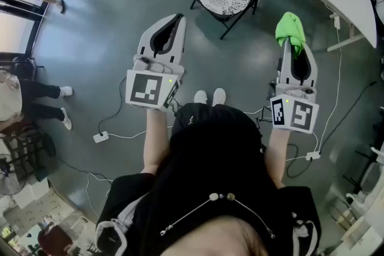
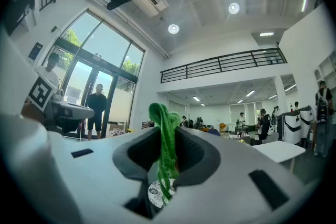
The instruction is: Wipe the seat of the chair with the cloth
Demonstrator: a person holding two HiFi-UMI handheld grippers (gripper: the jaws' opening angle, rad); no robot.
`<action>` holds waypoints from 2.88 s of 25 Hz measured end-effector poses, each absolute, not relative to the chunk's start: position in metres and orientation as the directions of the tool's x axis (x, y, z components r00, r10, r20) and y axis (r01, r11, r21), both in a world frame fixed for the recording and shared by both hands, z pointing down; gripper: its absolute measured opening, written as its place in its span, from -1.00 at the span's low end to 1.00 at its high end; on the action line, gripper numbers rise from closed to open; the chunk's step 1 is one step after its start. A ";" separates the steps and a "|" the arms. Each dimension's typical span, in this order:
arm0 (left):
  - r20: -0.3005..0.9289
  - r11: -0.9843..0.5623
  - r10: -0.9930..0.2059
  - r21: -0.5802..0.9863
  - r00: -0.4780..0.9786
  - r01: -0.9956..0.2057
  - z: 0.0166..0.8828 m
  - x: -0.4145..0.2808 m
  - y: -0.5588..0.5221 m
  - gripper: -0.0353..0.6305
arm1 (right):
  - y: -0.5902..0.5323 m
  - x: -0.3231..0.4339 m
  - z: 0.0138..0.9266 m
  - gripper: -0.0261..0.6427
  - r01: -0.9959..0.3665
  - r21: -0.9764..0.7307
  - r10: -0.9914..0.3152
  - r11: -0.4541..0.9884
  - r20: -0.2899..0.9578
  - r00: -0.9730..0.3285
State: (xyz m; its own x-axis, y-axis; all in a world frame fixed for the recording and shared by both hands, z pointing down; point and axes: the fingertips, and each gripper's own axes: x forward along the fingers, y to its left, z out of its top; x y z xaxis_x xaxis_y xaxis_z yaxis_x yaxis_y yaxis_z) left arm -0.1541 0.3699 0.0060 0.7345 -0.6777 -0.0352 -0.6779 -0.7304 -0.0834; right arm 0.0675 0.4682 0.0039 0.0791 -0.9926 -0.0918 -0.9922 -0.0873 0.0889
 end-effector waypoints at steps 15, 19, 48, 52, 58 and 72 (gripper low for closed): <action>-0.050 -0.735 -0.672 -0.071 0.739 -0.674 -0.001 -0.147 0.375 -0.88 | 0.473 0.074 0.001 -0.67 -0.992 0.090 -0.992 -0.086 -0.099 0.077; -0.078 -0.736 -0.672 -0.042 0.736 -0.676 -0.011 -0.147 0.378 -0.88 | 0.475 0.083 -0.001 -0.67 -0.994 0.069 -0.992 -0.082 -0.101 0.075; -0.116 -0.685 -0.728 0.113 0.676 -0.719 0.005 -0.111 0.263 -0.88 | 0.369 0.169 0.024 -0.67 -1.000 0.010 -0.997 -0.027 -0.079 0.026; -0.114 -0.699 -0.715 0.094 0.690 -0.708 0.008 -0.100 0.210 -0.88 | 0.320 0.173 0.024 -0.67 -0.999 0.031 -0.997 -0.037 -0.069 0.034; -0.084 -0.702 -0.712 0.082 0.697 -0.708 0.023 -0.091 0.116 -0.88 | 0.231 0.169 0.032 -0.67 -0.997 0.067 -0.999 -0.028 -0.035 0.026; -0.019 -0.707 -0.706 0.070 0.708 -0.703 0.069 -0.091 -0.016 -0.88 | 0.053 0.145 0.098 -0.67 -0.975 0.175 -0.985 0.134 0.132 -0.112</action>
State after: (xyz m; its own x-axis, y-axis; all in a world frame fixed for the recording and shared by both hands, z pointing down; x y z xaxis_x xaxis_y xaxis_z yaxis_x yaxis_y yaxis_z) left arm -0.0914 -0.0156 0.0689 0.7081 -0.7059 -0.0190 -0.7034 -0.7074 0.0695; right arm 0.1446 0.0530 0.0983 -0.1122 -0.9849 0.1319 -0.9754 0.1345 0.1746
